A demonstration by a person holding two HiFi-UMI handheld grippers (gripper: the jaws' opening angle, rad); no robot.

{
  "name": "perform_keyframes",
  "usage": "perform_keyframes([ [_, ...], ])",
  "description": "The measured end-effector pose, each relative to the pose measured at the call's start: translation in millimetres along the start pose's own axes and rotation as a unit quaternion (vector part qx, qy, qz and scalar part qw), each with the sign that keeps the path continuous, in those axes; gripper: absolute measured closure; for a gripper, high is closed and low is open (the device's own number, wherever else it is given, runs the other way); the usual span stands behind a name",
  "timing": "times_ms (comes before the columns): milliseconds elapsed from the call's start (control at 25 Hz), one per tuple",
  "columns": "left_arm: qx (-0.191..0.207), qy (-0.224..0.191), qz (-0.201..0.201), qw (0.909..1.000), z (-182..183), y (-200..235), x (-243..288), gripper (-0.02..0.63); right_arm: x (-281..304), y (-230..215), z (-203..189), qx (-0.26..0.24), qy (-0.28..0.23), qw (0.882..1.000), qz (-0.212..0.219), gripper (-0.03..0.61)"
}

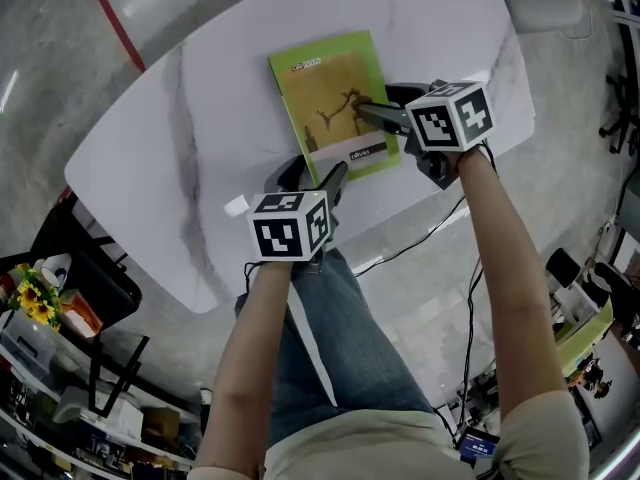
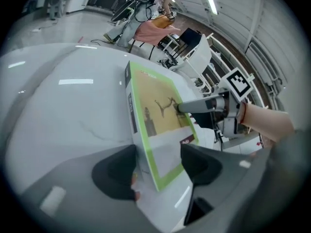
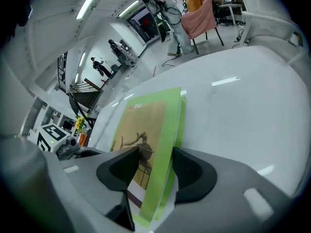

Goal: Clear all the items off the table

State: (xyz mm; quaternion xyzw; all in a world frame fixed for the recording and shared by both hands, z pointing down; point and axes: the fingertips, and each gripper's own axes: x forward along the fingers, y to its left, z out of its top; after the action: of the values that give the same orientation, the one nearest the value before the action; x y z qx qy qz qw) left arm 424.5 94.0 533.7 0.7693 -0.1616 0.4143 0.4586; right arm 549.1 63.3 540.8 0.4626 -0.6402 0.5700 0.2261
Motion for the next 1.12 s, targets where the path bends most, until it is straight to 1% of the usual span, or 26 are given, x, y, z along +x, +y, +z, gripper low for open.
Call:
perform_keyframes([
  [40, -0.003, 0.0, 0.008, 1.0, 0.2, 3.6, -0.2, 0.342, 0.0, 1.0, 0.0, 0.007, -0.003, 1.0, 0.004, 0.36],
  [80, -0.007, 0.0, 0.012, 0.9999, 0.3, 6.3, -0.8, 0.372, -0.3, 1.8, 0.0, 0.013, -0.006, 1.0, 0.005, 0.364],
  [200, -0.014, 0.002, 0.014, 0.9998, 0.5, 9.9, -3.3, 0.386, -0.4, 4.3, -0.3, 0.031, -0.017, 0.999, 0.003, 0.379],
  [320, -0.01, 0.005, 0.018, 0.9998, -0.8, 12.9, -6.5, 0.388, 1.2, 9.4, -0.8, 0.035, -0.019, 0.999, -0.001, 0.383],
  [520, -0.022, -0.004, 0.02, 0.9995, -6.1, 18.4, -20.5, 0.39, 1.6, 28.2, 3.3, 0.011, -0.016, 1.0, -0.004, 0.388],
  [720, -0.039, -0.032, 0.016, 0.9986, -7.0, 22.6, -41.8, 0.39, 0.2, 50.0, 10.2, -0.004, -0.022, 1.0, -0.003, 0.39],
  [960, -0.039, -0.063, 0.02, 0.9971, -3.1, 33.8, -70.5, 0.39, -2.2, 82.7, 24.4, -0.024, -0.038, 0.999, -0.011, 0.39],
  [1120, -0.044, -0.085, 0.024, 0.9952, -3.4, 48.7, -95.8, 0.391, 3.2, 111.2, 32.5, -0.035, -0.045, 0.998, -0.009, 0.39],
])
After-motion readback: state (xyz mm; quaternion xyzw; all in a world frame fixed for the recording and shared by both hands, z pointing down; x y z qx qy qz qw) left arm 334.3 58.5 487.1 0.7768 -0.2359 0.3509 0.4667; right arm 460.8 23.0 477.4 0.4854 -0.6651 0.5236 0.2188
